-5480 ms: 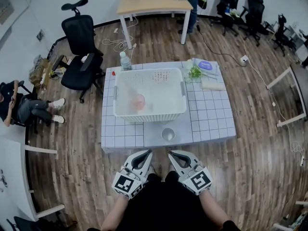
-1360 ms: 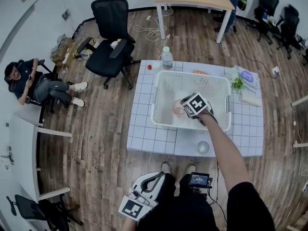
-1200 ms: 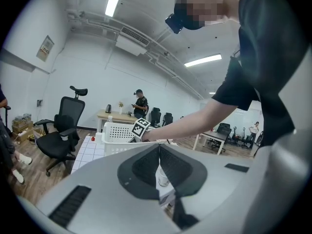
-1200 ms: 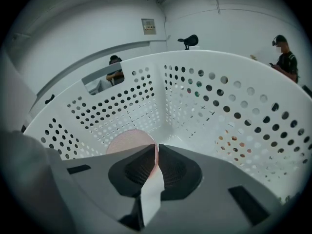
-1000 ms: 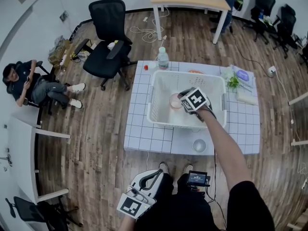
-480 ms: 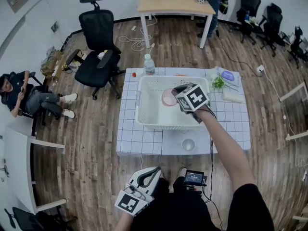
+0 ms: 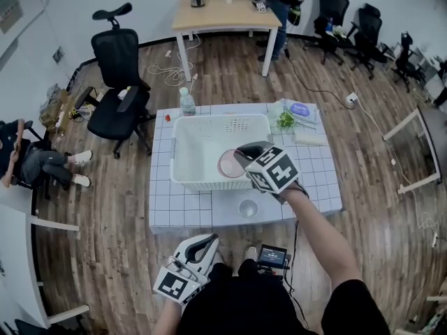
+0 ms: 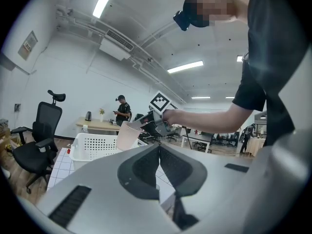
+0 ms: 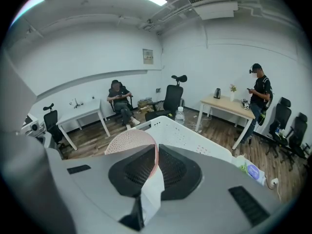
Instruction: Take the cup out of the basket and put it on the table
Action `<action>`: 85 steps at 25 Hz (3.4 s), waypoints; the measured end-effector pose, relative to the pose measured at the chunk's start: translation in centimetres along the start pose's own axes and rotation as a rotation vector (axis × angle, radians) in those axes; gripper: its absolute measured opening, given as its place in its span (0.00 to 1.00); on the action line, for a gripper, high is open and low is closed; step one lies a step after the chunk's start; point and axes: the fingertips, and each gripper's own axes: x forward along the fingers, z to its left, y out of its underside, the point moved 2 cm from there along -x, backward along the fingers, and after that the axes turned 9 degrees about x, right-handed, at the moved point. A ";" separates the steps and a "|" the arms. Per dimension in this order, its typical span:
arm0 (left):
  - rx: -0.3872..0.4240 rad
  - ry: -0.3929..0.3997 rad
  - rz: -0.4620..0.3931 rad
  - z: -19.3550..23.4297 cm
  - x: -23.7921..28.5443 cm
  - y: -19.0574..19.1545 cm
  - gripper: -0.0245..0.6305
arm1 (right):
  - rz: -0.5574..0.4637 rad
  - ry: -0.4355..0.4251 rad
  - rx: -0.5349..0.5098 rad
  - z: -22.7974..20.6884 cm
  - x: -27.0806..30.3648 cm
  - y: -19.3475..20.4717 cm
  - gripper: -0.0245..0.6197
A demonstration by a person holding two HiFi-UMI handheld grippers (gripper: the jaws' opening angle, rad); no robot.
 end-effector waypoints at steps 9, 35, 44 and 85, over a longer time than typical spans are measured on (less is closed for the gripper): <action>0.007 0.028 0.000 -0.4 1.8 0.4 0.05 | -0.049 0.003 0.031 3.3 -6.3 4.7 0.10; -0.023 0.084 0.041 -5.0 4.1 2.2 0.05 | -0.024 0.037 0.294 5.8 -10.9 19.5 0.10; -0.027 0.080 0.046 -5.5 4.0 2.5 0.05 | 0.001 0.115 0.318 4.0 -11.2 22.2 0.10; -0.024 0.051 0.030 -4.6 2.8 1.8 0.05 | -0.530 -0.085 0.258 7.2 -16.4 16.3 0.10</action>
